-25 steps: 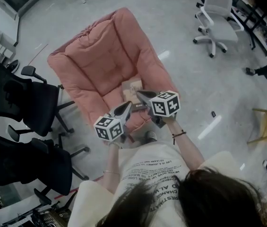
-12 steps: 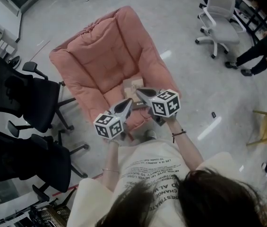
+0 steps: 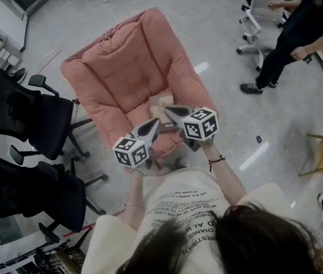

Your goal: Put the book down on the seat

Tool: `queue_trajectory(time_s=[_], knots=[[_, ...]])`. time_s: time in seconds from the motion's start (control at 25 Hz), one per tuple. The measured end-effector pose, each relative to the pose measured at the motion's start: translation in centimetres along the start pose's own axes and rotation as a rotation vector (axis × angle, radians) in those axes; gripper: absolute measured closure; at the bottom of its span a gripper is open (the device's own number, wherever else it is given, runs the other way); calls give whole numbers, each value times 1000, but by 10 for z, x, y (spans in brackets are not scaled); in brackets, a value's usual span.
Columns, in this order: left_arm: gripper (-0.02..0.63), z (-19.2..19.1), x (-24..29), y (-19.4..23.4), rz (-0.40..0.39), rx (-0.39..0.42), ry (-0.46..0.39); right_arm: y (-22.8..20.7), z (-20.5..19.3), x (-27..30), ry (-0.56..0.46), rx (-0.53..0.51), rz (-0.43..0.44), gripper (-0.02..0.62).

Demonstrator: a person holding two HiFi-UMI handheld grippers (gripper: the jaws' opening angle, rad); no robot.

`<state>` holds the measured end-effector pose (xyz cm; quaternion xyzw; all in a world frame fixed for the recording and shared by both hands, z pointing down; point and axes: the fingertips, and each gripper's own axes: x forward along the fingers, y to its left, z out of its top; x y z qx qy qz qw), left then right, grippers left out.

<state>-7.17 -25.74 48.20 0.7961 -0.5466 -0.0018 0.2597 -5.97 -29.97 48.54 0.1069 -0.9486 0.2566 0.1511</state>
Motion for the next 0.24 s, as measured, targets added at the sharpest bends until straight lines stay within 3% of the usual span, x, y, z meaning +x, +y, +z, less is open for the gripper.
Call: queue_trajectory(time_s=[0.24], knots=[[609,-1,-4,-2,-1,0,2,5,-3,1,9,-8,-2,594]])
